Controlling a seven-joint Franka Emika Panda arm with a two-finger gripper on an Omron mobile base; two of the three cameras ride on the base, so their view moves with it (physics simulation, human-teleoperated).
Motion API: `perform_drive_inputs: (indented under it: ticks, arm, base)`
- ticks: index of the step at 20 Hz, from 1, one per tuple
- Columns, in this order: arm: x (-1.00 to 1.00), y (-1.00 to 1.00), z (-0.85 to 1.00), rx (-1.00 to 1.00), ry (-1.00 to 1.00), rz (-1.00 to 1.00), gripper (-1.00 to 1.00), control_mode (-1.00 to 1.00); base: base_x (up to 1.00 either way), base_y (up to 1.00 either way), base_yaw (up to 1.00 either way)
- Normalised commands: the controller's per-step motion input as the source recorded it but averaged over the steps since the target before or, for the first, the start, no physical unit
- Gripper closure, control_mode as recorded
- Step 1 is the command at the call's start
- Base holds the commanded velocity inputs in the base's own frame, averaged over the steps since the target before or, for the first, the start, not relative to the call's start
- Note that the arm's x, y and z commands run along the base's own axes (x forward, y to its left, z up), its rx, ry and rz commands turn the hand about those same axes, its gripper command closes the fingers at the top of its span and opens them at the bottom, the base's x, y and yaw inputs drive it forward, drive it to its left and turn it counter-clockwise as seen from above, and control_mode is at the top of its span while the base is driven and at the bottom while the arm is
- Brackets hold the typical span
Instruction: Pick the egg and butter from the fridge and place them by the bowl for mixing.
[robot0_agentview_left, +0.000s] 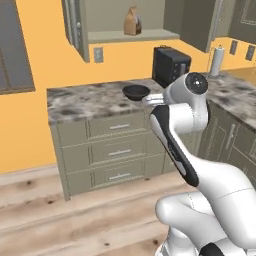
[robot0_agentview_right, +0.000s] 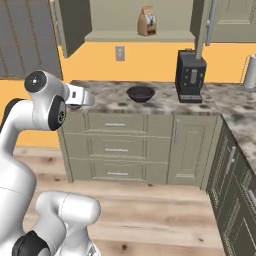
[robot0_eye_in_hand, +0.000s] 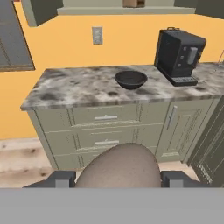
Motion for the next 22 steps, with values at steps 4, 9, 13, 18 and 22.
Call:
perform_drive_inputs:
  ticks: [4, 9, 13, 18, 22]
  arm:
    - [0.0, 0.0, 0.0, 0.0, 0.0, 0.0, 1.0, 1.0]
    - [0.0, 0.0, 0.0, 0.0, 0.0, 0.0, 1.0, 1.0]
    - [0.0, 0.0, 0.0, 0.0, 0.0, 0.0, 1.0, 1.0]
    - [0.0, 0.0, 0.0, 0.0, 0.0, 0.0, 1.0, 1.0]
    - [0.0, 0.0, 0.0, 0.0, 0.0, 0.0, 1.0, 1.0]
  base:
    - [0.78, -0.28, 0.01]
    - [0.78, -0.27, 0.04]
    - [0.79, -0.26, 0.03]
    - [0.76, -0.26, 0.07]
    - [0.75, -0.23, 0.13]
